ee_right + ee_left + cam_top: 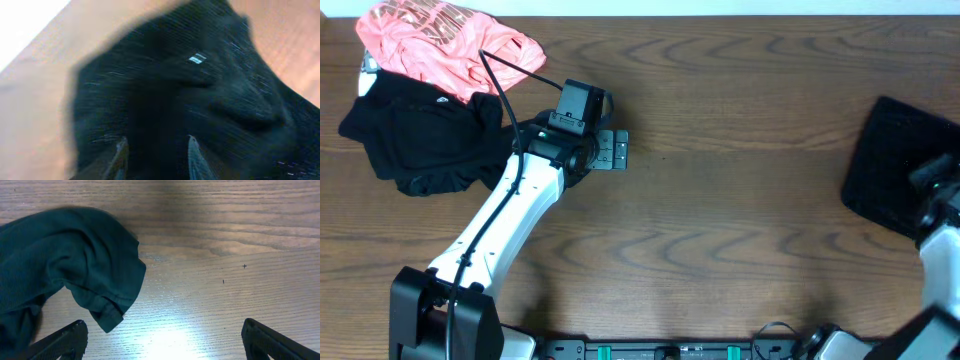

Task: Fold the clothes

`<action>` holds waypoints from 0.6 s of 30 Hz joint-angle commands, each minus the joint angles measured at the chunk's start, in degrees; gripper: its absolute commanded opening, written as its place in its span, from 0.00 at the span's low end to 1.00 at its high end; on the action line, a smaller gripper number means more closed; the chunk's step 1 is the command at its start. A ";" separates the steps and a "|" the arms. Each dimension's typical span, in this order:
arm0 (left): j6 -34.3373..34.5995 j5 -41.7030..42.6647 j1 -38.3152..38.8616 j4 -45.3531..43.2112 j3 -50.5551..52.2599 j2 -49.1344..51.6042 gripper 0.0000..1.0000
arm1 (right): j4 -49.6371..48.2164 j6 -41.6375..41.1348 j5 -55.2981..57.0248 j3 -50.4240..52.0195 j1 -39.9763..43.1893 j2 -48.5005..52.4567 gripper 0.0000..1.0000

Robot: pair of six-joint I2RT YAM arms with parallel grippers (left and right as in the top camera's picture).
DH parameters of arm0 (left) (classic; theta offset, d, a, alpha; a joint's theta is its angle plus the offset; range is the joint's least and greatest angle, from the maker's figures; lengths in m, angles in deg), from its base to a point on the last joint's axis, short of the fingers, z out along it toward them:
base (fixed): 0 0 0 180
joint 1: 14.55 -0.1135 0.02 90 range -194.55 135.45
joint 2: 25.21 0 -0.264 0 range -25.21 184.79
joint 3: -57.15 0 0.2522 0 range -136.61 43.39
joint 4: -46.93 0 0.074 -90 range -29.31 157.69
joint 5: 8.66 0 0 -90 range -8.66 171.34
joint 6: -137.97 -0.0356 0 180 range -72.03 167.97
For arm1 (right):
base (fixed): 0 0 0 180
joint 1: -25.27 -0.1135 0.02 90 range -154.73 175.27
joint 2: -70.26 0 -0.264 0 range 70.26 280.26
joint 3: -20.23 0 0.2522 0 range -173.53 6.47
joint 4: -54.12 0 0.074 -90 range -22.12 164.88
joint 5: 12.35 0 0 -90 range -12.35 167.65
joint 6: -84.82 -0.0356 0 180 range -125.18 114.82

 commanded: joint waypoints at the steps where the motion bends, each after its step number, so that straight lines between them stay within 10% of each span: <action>1: 0.74 -0.07 0.09 0.17 -0.02 -0.68 0.98 | 2.82 1.77 -12.83 -1.68 -1.09 -5.27 0.42; 7: 0.76 -0.07 0.09 0.17 -0.02 -0.68 0.98 | 14.69 6.71 -21.11 -1.68 -8.83 -5.77 0.99; 15: 0.74 -0.07 0.09 1.49 -0.02 -0.68 0.98 | 19.30 7.89 -22.14 -1.66 -18.12 -3.37 0.98; 18: 0.74 -0.07 0.09 1.60 -0.02 -0.68 0.98 | 18.25 7.48 -17.16 -1.64 -18.97 -1.88 0.50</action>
